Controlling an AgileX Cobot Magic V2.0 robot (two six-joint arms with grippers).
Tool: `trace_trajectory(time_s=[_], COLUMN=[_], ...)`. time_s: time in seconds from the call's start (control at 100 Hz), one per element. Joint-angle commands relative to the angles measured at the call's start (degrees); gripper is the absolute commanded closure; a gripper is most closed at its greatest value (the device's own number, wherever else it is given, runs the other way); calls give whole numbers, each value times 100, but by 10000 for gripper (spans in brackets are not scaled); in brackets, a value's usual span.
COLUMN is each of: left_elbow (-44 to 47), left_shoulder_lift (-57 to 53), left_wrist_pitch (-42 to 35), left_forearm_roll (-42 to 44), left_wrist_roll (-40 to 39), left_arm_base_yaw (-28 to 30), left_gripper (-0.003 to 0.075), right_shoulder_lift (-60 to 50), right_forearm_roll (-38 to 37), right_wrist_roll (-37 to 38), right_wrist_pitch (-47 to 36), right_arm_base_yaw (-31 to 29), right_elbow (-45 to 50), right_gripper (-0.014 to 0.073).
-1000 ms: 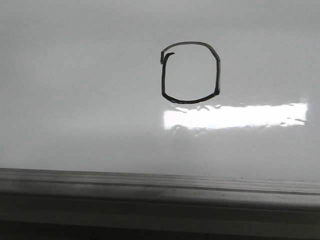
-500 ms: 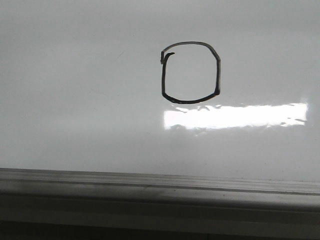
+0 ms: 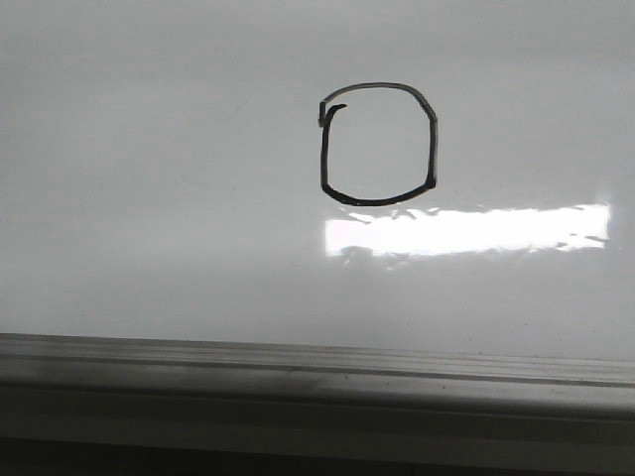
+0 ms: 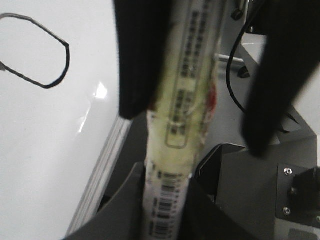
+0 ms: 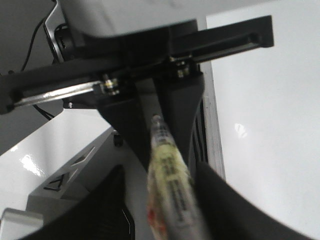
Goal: Write number 0 on whiteboard
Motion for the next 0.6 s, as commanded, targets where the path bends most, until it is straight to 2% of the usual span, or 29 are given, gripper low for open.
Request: trace_trajectory(time_s=[0.0, 0.04, 0.08, 0.32, 0.42, 0.51, 0.59], left_elbow=[-214, -214, -214, -175, 35, 334, 631], left_shoulder_lift=[-19, -19, -19, -19, -19, -19, -19], left_wrist_pitch=[-945, -956, -959, -1311, -1675, -2122, -2545], left_forearm_roll=[40, 40, 40, 184, 432, 965, 1737], left_wrist_roll=[-168, -168, -168, -538, -1016, -1783, -2815], left_arm_base_yaw=[21, 21, 21, 21, 21, 21, 21], left_gripper=[740, 740, 740, 740, 740, 740, 740], right_shoulder_lift=[-120, -157, -181, -735, -1088, -1420, -1728], right_forearm_roll=[324, 277, 246, 246, 246, 246, 235], right_wrist_roll=[-53, -53, -53, -53, -53, 9, 244], right_wrist_pitch=[-455, -501, -501, -372, -224, 33, 309], right_arm_base_yaw=[49, -7, -92, -827, -1159, -1483, -1771], right_elbow=[-189, -189, -189, -189, -189, -149, -41], right_gripper=[100, 36, 10, 27, 27, 76, 202])
